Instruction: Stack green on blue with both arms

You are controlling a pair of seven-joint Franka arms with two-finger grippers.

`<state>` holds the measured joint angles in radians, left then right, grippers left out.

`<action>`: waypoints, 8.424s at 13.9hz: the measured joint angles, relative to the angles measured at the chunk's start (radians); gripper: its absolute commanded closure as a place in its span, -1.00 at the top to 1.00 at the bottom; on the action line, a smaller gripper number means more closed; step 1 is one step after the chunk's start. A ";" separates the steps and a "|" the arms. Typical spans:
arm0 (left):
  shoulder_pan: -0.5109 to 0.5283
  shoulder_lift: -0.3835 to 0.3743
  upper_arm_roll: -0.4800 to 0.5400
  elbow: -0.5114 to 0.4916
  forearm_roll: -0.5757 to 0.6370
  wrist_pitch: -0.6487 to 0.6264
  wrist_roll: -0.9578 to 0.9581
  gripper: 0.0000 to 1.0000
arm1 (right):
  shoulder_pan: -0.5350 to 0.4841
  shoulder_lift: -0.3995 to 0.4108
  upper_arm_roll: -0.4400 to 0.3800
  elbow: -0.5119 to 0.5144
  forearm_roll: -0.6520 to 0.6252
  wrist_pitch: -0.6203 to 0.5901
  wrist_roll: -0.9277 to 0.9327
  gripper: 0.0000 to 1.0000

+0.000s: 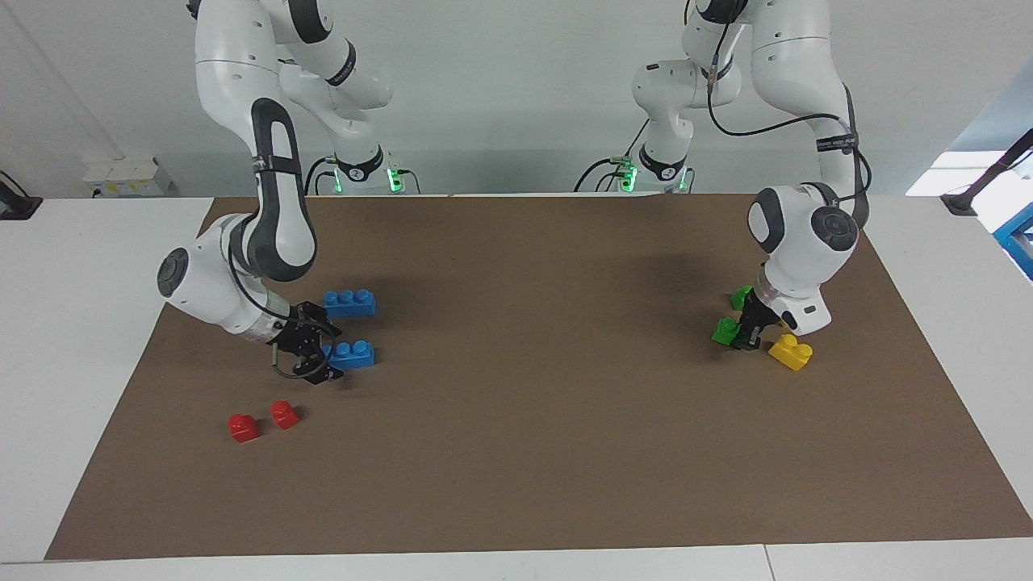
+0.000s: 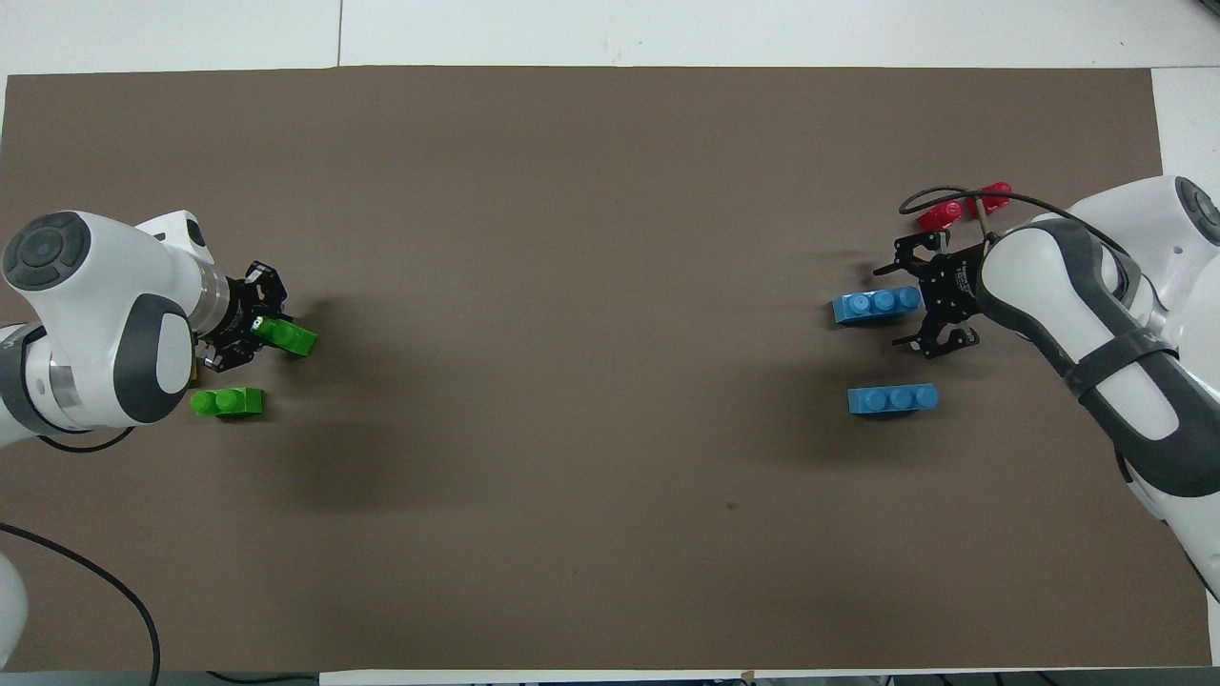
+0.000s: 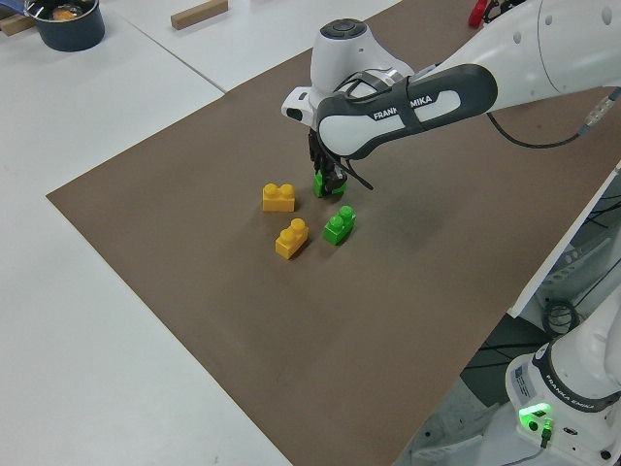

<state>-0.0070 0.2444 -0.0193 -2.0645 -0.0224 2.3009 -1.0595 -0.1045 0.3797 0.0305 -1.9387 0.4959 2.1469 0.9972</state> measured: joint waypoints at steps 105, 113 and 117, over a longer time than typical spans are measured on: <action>-0.586 0.002 -0.050 0.062 0.163 0.049 -1.216 1.00 | 0.638 0.013 0.038 -0.099 0.284 0.511 0.527 0.98; -0.501 -0.170 -0.045 0.081 0.164 -0.180 -0.987 1.00 | 0.630 0.014 0.036 -0.115 0.284 0.524 0.516 0.98; -0.423 -0.217 -0.042 0.102 0.158 -0.222 -0.819 1.00 | 0.553 0.006 0.030 -0.114 0.284 0.462 0.457 1.00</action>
<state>-0.4299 0.0271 -0.0614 -1.9628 0.1355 2.0784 -1.8783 0.4485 0.3856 0.0602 -2.0528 0.7794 2.6086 1.4546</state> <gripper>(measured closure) 0.000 0.000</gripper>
